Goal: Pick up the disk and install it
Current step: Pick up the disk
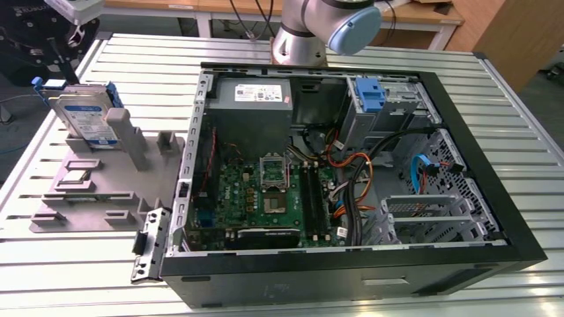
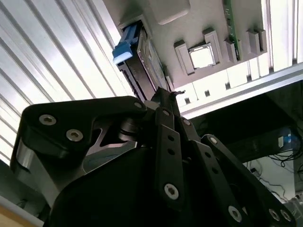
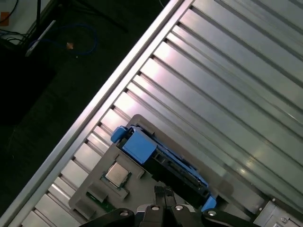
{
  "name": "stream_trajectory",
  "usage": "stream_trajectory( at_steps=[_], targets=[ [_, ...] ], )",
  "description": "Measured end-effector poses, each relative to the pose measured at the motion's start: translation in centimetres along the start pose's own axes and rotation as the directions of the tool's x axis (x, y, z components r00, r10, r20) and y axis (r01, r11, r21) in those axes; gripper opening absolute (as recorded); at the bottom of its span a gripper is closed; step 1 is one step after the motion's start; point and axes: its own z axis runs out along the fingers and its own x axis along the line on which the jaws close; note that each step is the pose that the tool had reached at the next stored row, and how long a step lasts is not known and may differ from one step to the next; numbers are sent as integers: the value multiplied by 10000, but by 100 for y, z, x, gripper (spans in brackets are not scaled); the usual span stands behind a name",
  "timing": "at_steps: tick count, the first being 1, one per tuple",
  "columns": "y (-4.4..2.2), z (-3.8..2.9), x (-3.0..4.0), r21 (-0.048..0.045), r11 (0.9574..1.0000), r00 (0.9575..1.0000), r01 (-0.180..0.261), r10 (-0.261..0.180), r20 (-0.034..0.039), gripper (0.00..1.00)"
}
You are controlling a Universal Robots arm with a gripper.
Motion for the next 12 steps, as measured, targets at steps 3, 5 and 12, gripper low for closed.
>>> stream_trajectory(
  at_steps=[3, 5, 12],
  targets=[
    [0, 2, 0, 17, 9991, 9991, 421, -421, -1, 10],
    [0, 3, 0, 28, 9976, 9976, 696, -696, -2, 10],
    [0, 7, -1, 66, 9860, 9861, 1664, -1664, -8, 10]
  ],
)
